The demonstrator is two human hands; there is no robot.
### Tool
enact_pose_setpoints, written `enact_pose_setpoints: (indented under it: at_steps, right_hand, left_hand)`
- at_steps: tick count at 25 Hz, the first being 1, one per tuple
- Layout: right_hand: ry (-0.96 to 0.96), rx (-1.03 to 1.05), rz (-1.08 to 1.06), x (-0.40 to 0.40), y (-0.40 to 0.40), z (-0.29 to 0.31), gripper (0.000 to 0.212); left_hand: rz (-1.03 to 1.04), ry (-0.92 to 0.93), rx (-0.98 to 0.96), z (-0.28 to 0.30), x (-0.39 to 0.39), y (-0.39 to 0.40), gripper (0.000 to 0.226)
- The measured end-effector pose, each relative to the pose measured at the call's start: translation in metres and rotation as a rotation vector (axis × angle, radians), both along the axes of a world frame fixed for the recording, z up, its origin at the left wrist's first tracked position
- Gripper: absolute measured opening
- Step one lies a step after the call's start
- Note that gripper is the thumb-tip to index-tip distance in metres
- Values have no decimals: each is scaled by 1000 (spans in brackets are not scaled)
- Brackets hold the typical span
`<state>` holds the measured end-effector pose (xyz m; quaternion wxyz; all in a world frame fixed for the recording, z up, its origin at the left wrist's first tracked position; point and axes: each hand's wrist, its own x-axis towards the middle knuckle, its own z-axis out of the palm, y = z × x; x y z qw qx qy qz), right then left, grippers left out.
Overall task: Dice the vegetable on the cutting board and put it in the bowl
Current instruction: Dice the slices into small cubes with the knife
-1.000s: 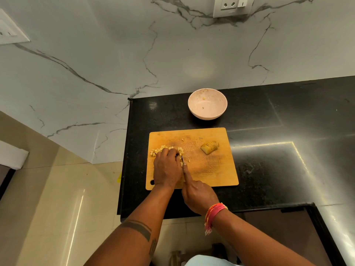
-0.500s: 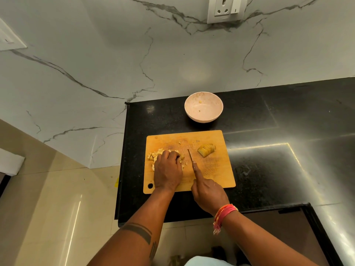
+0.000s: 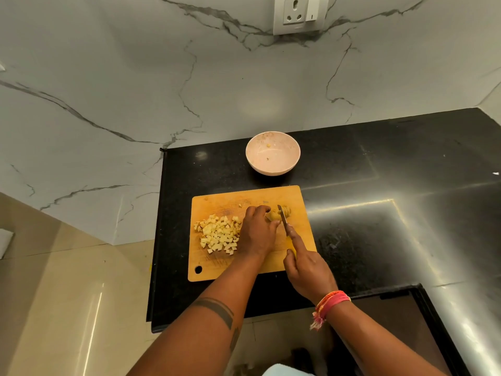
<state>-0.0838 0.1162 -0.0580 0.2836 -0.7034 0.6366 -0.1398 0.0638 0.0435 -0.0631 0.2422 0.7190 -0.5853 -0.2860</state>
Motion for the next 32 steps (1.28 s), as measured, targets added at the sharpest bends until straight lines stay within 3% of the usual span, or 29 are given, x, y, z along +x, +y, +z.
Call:
enact_pose_setpoints:
  at_steps: [8,15,18,21,26,32]
  right_hand:
    - [-11,3,-8,-8,-5,-4,67]
    - [-54,24,-20,-10,1,-5,67]
    - [-43,16,59,-11,6,-6,67]
    - [6,50,127,-5,15,-10,66]
    - [-25,82,121,5,17,-11,66]
    - [-6,61,53,-9,16,-10,64]
  left_hand:
    - [66,43,-16,-12,-9,-12,25]
    - [54,60,7,-7,-7,-14,30]
    - [56,99,-12,-10,7,0,27]
    - [-23,-12,-1,-15,20,16,22]
    - [-152,-157,30,-10,22,19,37]
    - [-120,-287,91,-5,13,8,51]
